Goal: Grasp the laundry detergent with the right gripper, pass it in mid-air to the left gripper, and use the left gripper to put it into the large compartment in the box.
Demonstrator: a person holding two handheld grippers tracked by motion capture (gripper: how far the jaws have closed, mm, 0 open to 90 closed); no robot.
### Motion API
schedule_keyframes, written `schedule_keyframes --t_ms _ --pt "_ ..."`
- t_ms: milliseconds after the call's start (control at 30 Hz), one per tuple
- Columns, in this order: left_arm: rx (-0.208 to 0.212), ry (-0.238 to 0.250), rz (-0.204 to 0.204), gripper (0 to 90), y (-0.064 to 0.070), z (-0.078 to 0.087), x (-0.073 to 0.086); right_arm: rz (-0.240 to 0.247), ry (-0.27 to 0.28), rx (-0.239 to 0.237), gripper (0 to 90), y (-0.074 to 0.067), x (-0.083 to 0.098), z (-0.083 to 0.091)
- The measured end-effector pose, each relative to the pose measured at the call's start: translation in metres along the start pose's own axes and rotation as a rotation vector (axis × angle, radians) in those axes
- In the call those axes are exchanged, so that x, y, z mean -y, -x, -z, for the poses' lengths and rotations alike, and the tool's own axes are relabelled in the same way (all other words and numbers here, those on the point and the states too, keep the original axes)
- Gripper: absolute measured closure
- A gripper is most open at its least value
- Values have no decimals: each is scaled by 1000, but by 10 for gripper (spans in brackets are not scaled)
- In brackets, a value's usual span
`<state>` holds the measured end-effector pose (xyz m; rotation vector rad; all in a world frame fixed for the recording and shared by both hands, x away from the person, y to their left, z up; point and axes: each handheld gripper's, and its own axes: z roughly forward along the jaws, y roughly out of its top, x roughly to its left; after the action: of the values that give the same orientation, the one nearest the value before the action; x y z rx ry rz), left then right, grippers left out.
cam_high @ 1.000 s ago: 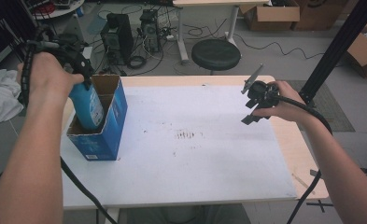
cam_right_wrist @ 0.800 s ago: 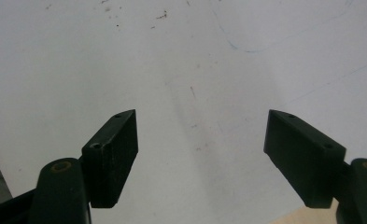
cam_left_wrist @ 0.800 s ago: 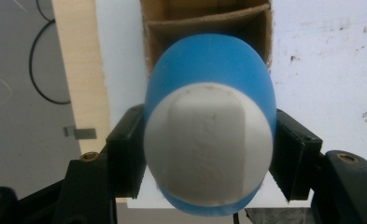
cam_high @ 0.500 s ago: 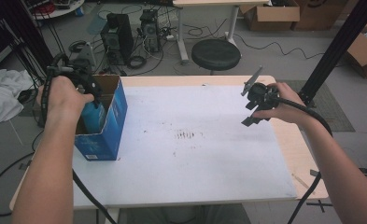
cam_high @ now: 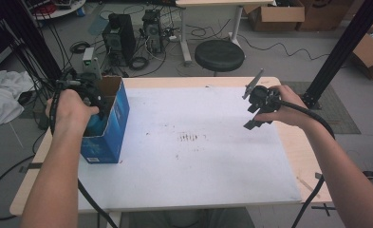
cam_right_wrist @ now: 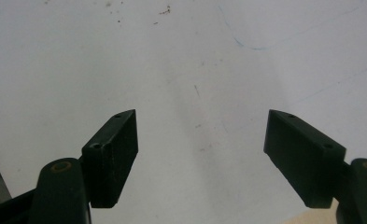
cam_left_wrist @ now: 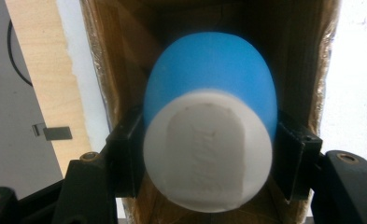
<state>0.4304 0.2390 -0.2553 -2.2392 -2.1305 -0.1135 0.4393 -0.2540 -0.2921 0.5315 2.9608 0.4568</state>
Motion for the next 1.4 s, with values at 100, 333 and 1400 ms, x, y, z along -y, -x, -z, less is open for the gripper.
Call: schedule_keyframes --t_ms 100,333,1400 --pt "-1 -9 -5 389 0 -3 0 2 5 -2 261 0 0 -1" --pt "-3 -16 -7 388 -1 -10 1 -2 3 -8 261 1 0 -5" --pt "2 -11 -14 379 -2 -13 5 0 -9 -11 261 0 3 -5"
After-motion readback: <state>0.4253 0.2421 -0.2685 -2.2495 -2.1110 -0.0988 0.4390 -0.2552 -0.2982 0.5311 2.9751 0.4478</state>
